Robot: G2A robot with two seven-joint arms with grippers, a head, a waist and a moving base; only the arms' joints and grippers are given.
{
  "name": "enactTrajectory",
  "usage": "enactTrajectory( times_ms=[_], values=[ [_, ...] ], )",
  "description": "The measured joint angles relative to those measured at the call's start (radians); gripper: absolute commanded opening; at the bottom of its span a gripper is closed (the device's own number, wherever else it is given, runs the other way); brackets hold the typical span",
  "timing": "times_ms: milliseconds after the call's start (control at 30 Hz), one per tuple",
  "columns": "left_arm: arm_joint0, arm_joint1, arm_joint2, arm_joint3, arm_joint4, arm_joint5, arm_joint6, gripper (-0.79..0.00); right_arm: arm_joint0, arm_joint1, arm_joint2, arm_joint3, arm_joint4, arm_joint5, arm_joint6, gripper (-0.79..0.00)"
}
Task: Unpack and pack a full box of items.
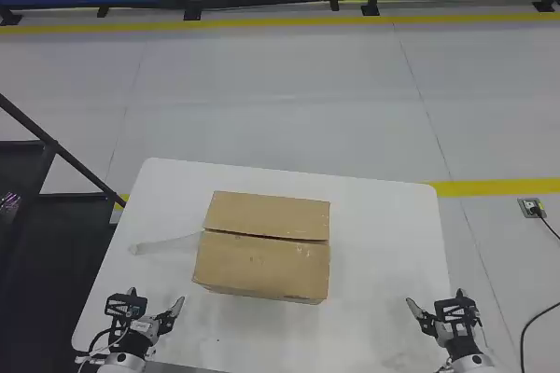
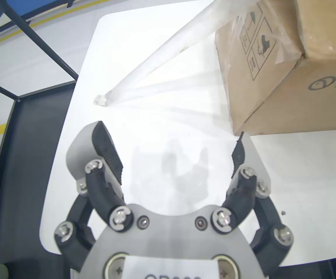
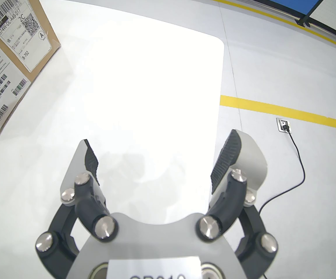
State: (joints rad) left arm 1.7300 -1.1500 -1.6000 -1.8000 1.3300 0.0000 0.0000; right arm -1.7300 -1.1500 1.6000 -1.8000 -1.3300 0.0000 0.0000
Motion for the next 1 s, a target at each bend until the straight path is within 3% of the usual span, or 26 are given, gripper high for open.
enactTrajectory(
  times_ms=[267, 467, 667, 833, 900, 1000],
  values=[
    [-0.001, 0.000, 0.000, -0.003, -0.004, -0.004, 0.004, 0.000, 0.000, 0.000, 0.000, 0.000, 0.000, 0.000, 0.000, 0.000],
    [0.006, -0.001, -0.066, 0.008, -0.130, -0.070, 0.106, 0.000, 0.015, -0.005, -0.026, -0.028, 0.006, -0.010, 0.010, 0.000],
    [-0.014, -0.006, -0.086, 0.038, -0.228, -0.133, 0.189, 0.000, 0.082, -0.012, -0.069, -0.071, 0.081, -0.050, 0.091, 0.000],
    [-0.062, -0.012, -0.053, 0.080, -0.247, -0.161, 0.252, 0.000, 0.162, -0.021, -0.126, -0.084, 0.136, -0.063, 0.148, 0.000],
    [-0.083, -0.016, -0.034, 0.096, -0.257, -0.162, 0.268, 0.000, 0.188, -0.026, -0.143, -0.083, 0.146, -0.033, 0.162, 0.000],
    [-0.100, -0.020, -0.025, 0.114, -0.266, -0.114, 0.272, 0.000, 0.198, -0.032, -0.162, -0.098, 0.086, 0.104, 0.176, 0.000]
  ],
)
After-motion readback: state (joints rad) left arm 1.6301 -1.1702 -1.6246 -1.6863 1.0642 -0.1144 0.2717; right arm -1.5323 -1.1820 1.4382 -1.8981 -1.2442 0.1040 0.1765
